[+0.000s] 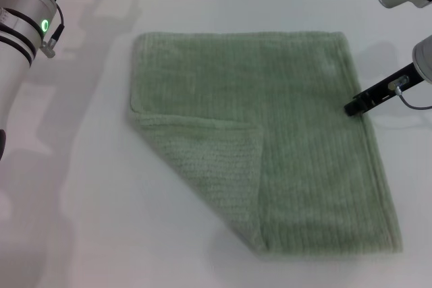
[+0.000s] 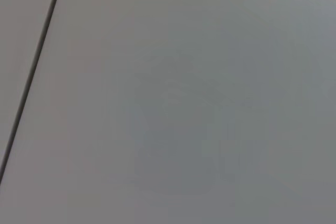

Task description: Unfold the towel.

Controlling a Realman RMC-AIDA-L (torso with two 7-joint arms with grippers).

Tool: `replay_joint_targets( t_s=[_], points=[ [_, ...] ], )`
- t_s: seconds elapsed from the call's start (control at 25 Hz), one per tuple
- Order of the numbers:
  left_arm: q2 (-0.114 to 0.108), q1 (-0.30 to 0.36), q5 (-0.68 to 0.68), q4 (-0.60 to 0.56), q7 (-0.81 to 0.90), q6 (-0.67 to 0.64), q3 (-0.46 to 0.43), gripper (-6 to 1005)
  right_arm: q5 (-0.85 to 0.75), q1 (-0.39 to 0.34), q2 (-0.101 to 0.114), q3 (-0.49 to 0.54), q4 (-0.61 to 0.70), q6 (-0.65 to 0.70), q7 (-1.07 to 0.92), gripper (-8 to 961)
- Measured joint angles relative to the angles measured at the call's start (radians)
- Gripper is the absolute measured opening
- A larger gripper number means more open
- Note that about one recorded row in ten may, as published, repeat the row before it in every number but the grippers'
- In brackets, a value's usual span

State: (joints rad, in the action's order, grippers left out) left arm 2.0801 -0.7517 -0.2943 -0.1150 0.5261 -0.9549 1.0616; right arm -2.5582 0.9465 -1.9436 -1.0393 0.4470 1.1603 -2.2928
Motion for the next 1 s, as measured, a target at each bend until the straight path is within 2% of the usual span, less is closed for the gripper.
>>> replay_joint_targets(
  t_s=[0.28,0.44,0.52,0.6,0.68,0.76,0.8,0.84,0.88,1.0],
  points=[
    [-0.001,-0.001,-0.007,0.0,0.01,-0.006,0.019,836,-0.001,0.0,0.0,-0.001,-0.002,-0.003,0.001,-1],
    [-0.016,0.002,-0.008,-0.052,0.138,0.05,0.173,835,-0.001,0.0,0.0,-0.001,-0.002,-0.005,0.001,-1],
    [-0.029,0.021,-0.016,-0.136,0.248,0.127,0.29,834,-0.001,0.0,0.001,-0.001,-0.002,-0.005,0.001,-1],
    [-0.052,0.043,-0.048,-0.229,0.366,0.213,0.397,834,-0.001,0.0,0.001,-0.001,-0.002,-0.005,0.001,-1],
    [-0.082,0.053,-0.136,-0.303,0.513,0.276,0.472,833,-0.002,0.0,0.002,-0.002,-0.003,-0.005,0.001,-1],
    [-0.105,0.053,-0.27,-0.349,0.676,0.3,0.495,833,-0.002,0.0,0.003,-0.002,-0.003,-0.005,0.001,-1],
    [-0.115,0.051,-0.344,-0.367,0.754,0.301,0.495,832,-0.002,0.0,0.003,-0.002,-0.004,-0.005,0.001,-1],
    [-0.134,0.048,-0.52,-0.409,0.916,0.287,0.474,832,-0.002,0.001,0.003,-0.002,-0.004,-0.005,0.001,-1],
    [-0.134,0.048,-0.52,-0.409,0.916,0.287,0.474,831,-0.002,0.001,0.003,-0.002,-0.004,-0.005,0.001,-1],
    [-0.155,0.042,-0.789,-0.47,1.12,0.205,0.412,828,-0.002,0.003,0.003,-0.002,-0.004,-0.005,0.001,-1]
  ],
)
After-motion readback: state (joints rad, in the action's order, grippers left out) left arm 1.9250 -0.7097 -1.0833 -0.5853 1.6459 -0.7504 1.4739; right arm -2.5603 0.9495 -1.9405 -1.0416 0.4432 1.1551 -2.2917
